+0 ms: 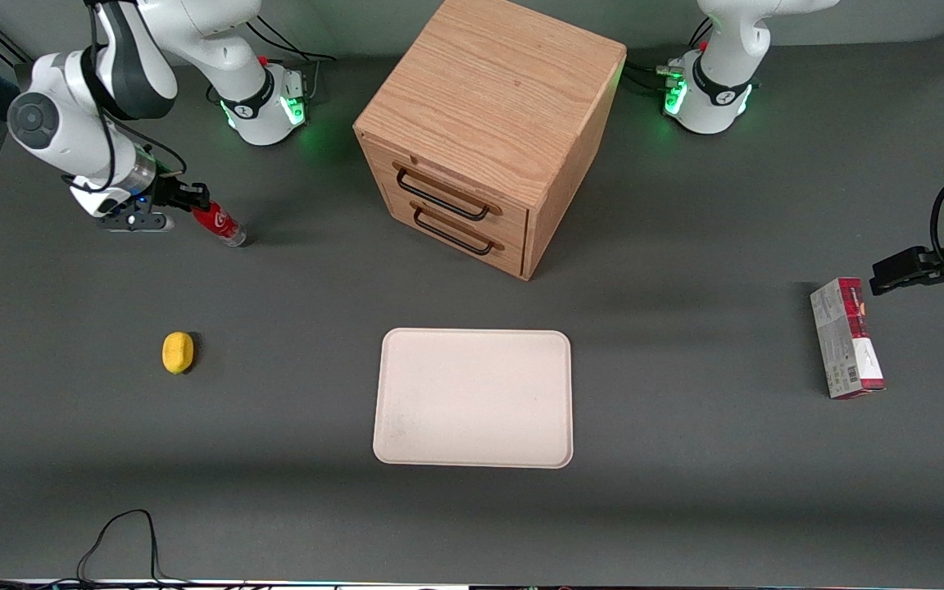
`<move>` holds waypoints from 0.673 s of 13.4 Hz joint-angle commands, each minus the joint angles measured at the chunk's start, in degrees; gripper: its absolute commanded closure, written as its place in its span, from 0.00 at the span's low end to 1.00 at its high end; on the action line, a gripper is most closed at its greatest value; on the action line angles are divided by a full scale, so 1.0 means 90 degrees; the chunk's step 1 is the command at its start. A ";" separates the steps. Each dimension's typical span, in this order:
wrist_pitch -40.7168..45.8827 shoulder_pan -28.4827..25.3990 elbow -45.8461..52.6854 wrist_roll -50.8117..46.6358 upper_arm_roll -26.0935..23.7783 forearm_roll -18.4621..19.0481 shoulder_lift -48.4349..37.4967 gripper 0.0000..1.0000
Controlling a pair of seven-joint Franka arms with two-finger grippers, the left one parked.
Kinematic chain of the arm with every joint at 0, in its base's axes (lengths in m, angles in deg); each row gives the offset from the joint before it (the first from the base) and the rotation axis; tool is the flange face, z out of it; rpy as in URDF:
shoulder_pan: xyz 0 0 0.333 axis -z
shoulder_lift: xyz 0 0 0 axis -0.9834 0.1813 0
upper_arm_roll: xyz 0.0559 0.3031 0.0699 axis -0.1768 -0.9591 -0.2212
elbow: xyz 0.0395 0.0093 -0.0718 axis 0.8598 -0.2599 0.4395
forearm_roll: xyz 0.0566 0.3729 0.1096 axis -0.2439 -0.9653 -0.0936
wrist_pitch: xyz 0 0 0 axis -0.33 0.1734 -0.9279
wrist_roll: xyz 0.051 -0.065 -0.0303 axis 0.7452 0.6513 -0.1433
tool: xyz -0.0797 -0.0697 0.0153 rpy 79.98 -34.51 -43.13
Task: Place coke bottle on tray
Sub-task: 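Close the right gripper around the bottle's body and lift it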
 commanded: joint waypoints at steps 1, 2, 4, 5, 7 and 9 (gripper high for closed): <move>0.0846 -0.0126 0.1349 0.0055 -0.0482 -0.0605 0.0672 0.82; 0.1236 -0.0126 0.1914 0.0056 -0.0649 -0.0791 0.0916 0.82; 0.1940 -0.0126 0.3038 0.0066 -0.0951 -0.0910 0.1375 0.82; 0.2311 -0.0126 0.3681 0.0056 -0.1088 -0.0910 0.1657 0.82; 0.3131 -0.0116 0.5029 0.0065 -0.1294 -0.1065 0.2273 0.82; 0.3407 -0.0107 0.6114 -0.0021 -0.1644 -0.1242 0.2809 0.82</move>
